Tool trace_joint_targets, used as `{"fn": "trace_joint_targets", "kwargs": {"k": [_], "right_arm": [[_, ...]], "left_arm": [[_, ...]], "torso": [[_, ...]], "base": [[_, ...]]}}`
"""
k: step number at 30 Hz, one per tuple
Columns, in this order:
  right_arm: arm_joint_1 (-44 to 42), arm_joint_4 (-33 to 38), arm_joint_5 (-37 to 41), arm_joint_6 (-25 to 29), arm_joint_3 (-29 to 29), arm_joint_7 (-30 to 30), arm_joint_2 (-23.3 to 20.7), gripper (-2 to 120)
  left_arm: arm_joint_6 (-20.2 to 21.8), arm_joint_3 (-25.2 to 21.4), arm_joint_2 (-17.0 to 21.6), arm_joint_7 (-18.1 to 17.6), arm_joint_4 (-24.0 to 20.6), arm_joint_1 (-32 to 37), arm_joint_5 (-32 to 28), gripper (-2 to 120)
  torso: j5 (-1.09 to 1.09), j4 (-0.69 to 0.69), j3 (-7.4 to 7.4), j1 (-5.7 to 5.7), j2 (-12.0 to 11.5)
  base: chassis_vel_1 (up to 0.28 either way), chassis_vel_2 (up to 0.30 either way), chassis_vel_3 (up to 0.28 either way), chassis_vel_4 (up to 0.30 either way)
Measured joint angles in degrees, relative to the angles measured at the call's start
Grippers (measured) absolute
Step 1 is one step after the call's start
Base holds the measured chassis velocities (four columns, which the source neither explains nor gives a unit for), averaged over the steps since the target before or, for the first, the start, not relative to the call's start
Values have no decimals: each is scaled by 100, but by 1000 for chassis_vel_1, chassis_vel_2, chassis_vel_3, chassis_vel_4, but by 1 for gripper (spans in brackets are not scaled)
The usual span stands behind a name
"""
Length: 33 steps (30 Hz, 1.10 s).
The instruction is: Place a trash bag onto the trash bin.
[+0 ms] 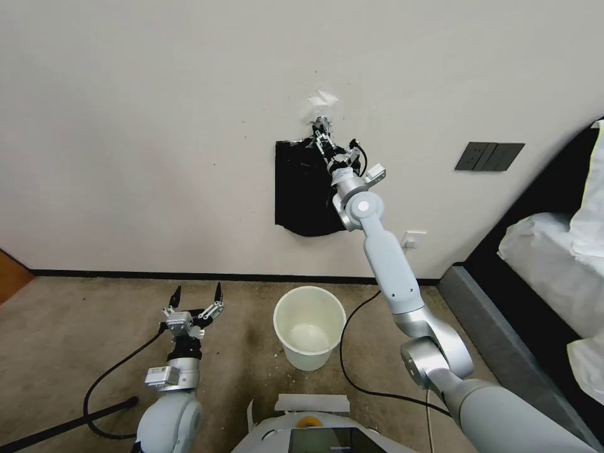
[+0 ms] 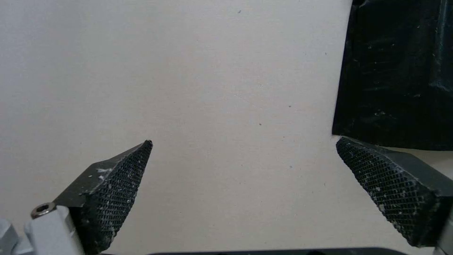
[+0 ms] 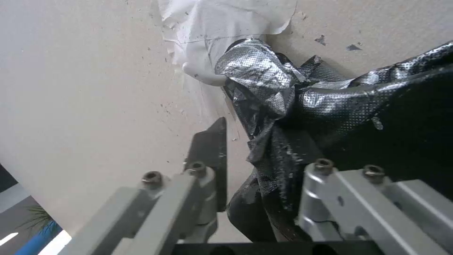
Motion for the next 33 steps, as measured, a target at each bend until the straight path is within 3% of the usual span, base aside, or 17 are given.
{"fn": "trace_joint_targets", "kwargs": {"k": [5,11,23,33], "right_arm": [[-109,110,-52,4,11,0,-24,0],[-382,367,-277,12,-58,-37,-183,0],[-1612,1567,-643,7,-224,96,-797,0],[-2356,2211,-879,-34,-205,146,-999,0]], "left_arm": [[2,4,0,-9,0,-3,-3,100],[2,27,-2,-22,28,-30,-2,100],[2,156,-7,-17,146,-147,4,100],[4,225,2,-19,159,-198,15,100]], "torso": [[0,1,0,0,0],[0,0,0,0,0],[1,0,0,0,0],[1,1,0,0,0]], "base": [[0,0,0,0],[0,0,0,0],[0,0,0,0],[0,0,0,0]]}}
